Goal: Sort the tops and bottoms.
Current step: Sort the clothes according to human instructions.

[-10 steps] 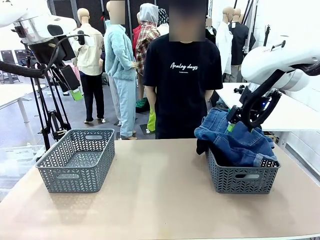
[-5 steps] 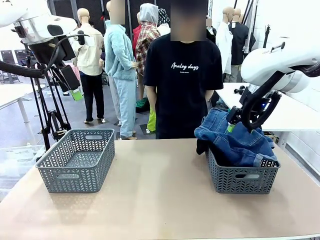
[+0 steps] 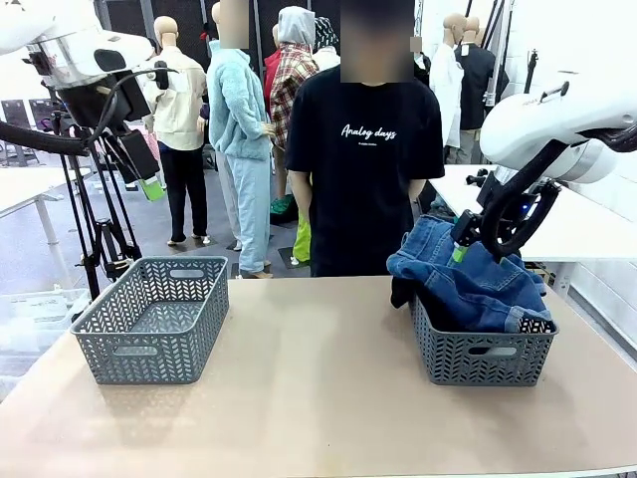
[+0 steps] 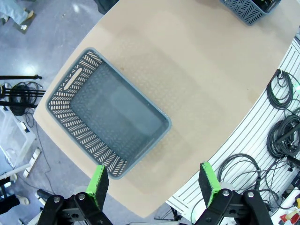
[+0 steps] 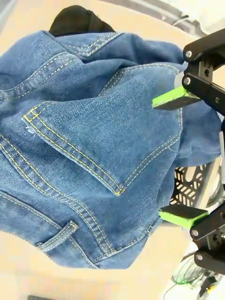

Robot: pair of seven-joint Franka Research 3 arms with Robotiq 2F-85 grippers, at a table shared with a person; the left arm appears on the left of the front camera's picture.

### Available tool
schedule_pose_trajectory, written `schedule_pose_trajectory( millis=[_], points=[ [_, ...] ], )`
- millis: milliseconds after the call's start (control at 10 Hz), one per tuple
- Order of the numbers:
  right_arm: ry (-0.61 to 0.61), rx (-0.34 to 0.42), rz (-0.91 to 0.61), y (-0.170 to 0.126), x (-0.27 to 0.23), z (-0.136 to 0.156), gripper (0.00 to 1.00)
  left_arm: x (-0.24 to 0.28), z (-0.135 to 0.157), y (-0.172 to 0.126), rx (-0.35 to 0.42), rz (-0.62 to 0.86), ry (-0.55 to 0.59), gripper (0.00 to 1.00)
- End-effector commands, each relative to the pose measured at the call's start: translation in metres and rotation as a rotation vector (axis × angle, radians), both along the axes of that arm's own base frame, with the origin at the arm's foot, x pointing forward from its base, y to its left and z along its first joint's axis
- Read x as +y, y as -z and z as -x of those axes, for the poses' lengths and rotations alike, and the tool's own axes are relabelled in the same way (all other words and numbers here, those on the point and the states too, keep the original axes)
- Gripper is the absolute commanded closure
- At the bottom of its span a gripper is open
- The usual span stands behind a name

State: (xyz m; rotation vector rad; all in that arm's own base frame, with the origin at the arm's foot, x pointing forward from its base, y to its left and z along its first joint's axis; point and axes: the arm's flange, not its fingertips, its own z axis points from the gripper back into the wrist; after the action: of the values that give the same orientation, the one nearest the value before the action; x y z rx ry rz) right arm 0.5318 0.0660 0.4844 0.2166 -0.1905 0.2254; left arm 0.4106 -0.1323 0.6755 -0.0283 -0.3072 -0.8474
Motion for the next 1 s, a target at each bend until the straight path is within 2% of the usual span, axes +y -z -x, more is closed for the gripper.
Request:
schedule_pose_trajectory(
  millis=[0, 900],
  points=[
    [-0.011, 0.002, 0.001, -0.0007, -0.0003, 0.0008, 0.0, 0.001, 0.0008, -0.0029, 0.008, -0.003, 0.003, 0.0],
    [-0.011, 0.002, 0.001, -0.0007, -0.0003, 0.0008, 0.0, 0.001, 0.0008, -0.0029, 0.008, -0.003, 0.003, 0.0]
  ],
)
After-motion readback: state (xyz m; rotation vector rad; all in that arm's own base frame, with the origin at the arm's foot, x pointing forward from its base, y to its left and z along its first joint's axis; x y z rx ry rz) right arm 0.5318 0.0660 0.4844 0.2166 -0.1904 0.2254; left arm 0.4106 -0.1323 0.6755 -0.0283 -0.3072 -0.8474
